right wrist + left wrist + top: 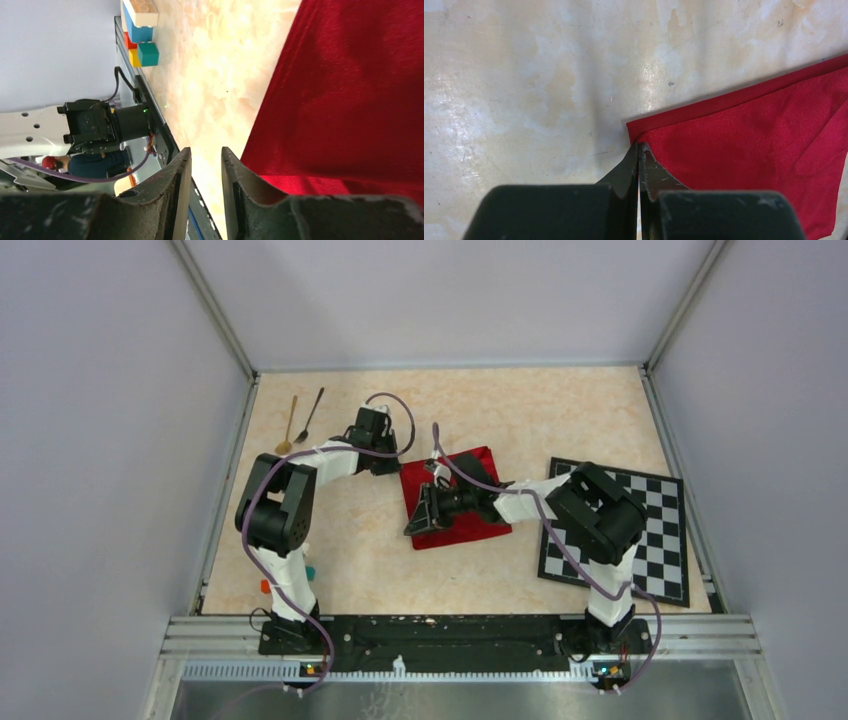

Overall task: Fold the napkin into a case and place the utensils inside
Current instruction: Smooth out the upper triangle-folded napkin at the center of the board.

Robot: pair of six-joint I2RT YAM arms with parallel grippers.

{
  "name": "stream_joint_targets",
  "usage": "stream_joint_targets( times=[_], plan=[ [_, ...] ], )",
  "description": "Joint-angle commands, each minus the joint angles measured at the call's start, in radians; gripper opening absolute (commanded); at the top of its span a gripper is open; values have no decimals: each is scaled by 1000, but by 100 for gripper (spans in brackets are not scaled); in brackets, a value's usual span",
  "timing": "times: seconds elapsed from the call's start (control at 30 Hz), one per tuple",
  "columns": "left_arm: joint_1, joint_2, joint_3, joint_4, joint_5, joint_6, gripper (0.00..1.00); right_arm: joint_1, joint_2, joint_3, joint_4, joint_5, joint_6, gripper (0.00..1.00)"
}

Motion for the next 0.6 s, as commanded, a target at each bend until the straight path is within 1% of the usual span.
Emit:
stream_joint_targets(
  times=[0.0,0.17,0.27,0.4,0.5,0.53,0.57],
  plan=[
    [5,9,-33,-19,-15,2,0,25,25,-36,101,7,23,28],
    [4,9,-31,-21,-7,3,0,27,53,-60,128,-2,28,28],
    [5,-4,-20,-37,-3,8,0,27,2,-28,76,1,3,29],
    [4,7,21,-78,-8,25,1,26,-102,52,-122,35,-107,34],
    [5,24,37,-94,-4,29,4,18,-189,96,-287,134,-231,41],
    [6,26,36,-95,0,27,7,11,-214,105,-323,175,-268,43],
    [6,24,37,-96,7,25,14,-6,-235,109,-365,201,-293,44]
  ],
)
